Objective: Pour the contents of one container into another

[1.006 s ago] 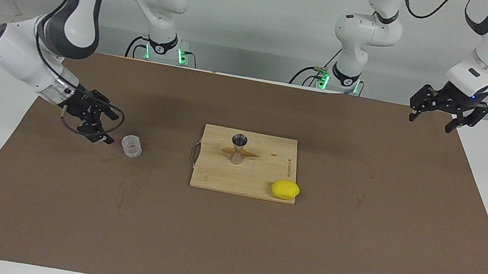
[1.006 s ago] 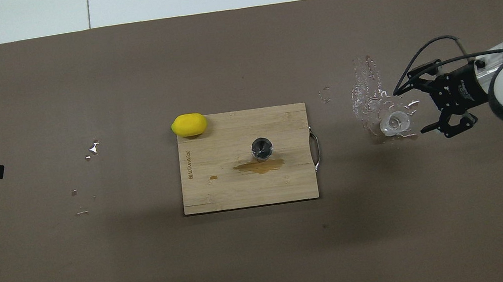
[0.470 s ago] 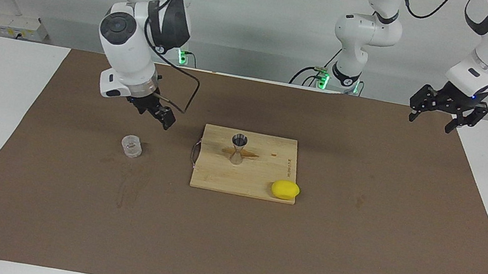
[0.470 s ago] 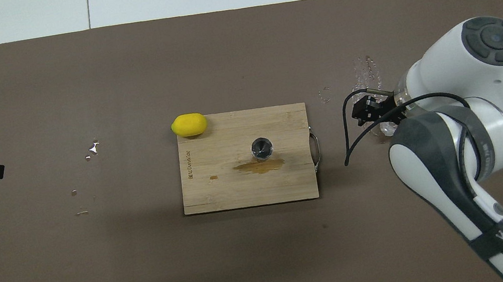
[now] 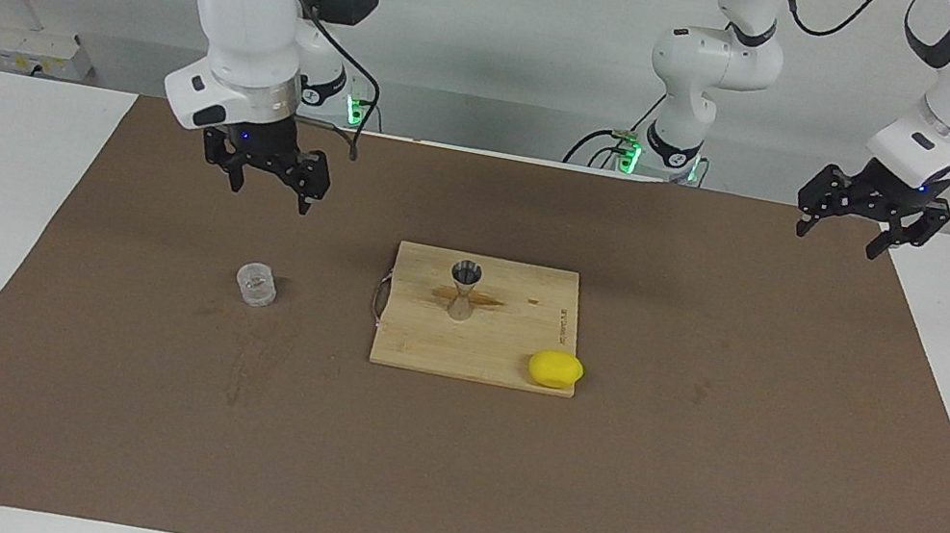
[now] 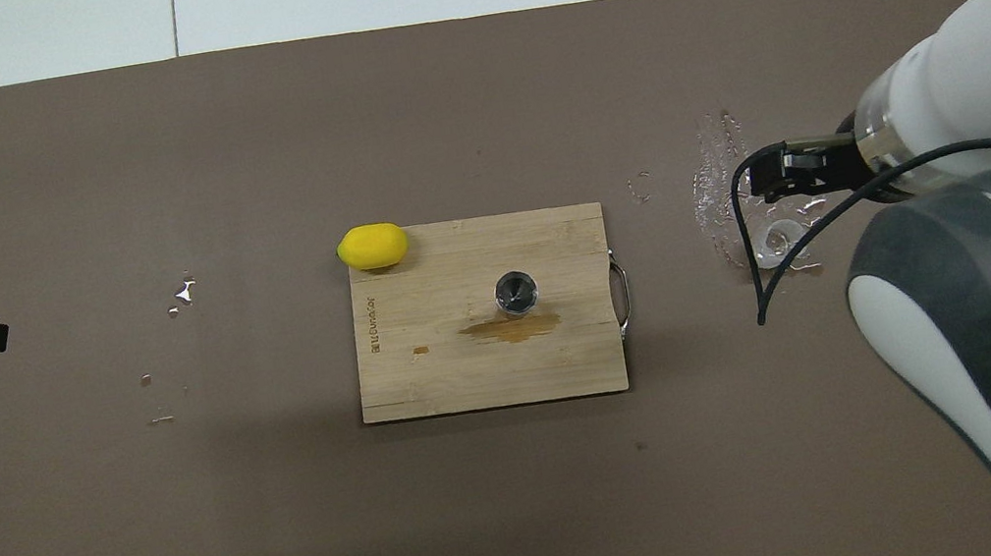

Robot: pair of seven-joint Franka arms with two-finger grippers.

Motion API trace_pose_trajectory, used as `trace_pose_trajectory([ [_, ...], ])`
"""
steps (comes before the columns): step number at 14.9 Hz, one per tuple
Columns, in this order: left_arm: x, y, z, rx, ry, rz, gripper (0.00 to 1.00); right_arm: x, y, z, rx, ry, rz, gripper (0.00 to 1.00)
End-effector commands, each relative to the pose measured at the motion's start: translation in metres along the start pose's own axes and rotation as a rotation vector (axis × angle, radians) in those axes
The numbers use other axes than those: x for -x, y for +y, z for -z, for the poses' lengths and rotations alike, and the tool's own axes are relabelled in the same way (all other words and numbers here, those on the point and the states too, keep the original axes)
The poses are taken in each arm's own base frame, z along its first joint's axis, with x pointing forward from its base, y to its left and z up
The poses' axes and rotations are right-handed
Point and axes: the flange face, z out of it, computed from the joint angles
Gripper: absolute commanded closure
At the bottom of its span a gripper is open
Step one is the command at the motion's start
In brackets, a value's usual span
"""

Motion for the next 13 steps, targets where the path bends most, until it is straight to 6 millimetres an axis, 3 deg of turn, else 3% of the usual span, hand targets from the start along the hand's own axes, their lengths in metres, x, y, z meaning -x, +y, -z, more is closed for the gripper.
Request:
trace_pose_trajectory([
  [1, 0.003, 0.003, 0.004, 0.0, 0.023, 0.006, 0.0, -0.008, 0.025, 0.026, 0.006, -0.005, 0.042, 0.0],
  [3, 0.003, 0.003, 0.003, 0.0, 0.02, 0.006, 0.0, -0.007, 0.033, 0.039, -0.002, -0.025, 0.043, 0.0],
  [6, 0.003, 0.004, 0.004, 0.0, 0.02, 0.002, 0.0, -0.008, 0.064, 0.052, -0.075, -0.07, -0.022, 0.0],
  [8, 0.003, 0.004, 0.004, 0.0, 0.02, 0.002, 0.0, -0.005, 0.073, 0.052, -0.072, -0.083, 0.033, 0.0],
  [13, 0.003, 0.004, 0.003, 0.001, 0.019, 0.0, 0.0, 0.014, 0.069, 0.05, -0.043, -0.113, 0.085, 0.0],
])
